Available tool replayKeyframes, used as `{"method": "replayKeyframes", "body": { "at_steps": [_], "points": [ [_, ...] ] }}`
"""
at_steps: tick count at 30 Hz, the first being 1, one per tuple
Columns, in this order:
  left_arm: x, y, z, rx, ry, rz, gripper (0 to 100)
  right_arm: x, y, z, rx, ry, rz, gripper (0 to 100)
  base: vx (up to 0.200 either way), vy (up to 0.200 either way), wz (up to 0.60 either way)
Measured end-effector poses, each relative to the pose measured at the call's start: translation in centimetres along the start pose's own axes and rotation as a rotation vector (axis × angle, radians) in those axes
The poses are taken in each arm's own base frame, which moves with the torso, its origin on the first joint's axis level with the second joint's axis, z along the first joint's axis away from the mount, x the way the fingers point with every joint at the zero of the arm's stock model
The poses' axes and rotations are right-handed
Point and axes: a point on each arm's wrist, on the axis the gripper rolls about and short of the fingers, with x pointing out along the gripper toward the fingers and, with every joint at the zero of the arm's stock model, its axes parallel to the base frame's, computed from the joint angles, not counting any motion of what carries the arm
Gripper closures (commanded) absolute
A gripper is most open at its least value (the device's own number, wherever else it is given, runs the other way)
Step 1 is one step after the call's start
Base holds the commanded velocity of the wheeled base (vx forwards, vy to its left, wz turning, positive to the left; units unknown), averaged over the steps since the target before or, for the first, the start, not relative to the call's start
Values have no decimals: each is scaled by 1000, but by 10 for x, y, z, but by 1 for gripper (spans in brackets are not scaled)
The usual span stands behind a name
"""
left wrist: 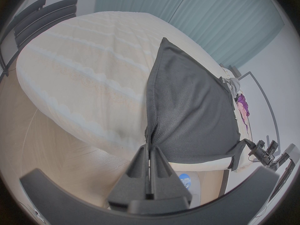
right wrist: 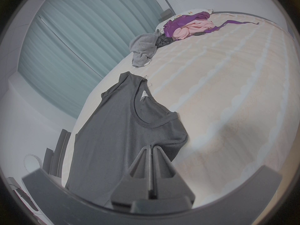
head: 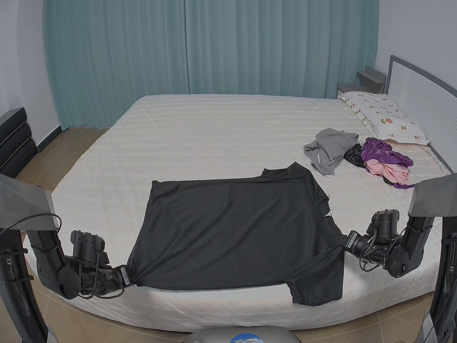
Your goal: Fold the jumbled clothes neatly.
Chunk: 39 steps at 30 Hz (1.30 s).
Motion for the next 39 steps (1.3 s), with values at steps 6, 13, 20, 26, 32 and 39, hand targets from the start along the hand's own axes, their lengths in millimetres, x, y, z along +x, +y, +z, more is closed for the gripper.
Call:
{"method": "replayKeyframes", "body": {
  "at_steps": [6, 13, 20, 26, 32, 39],
  "points": [
    [0, 0, 0, -2, -1, 1, 100, 8, 4, 6, -25, -3, 2, 100, 0, 0, 0],
    [0, 1, 0, -2, 1, 1, 100, 18, 8, 11, -66, -3, 4, 100, 0, 0, 0],
    [0, 1, 0, -4, 1, 1, 100, 28, 12, 15, -74, -7, 13, 0, 0, 0, 0],
    [1, 0, 1, -36, -3, 0, 100, 27, 12, 14, -83, 8, 35, 0, 0, 0, 0],
    [1, 0, 2, -42, -7, -1, 100, 9, 10, 15, -65, 45, 78, 0, 0, 0, 0],
    [1, 0, 2, -43, -7, -1, 100, -24, 2, 0, -52, 157, 131, 0, 0, 0, 0]
  ]
}}
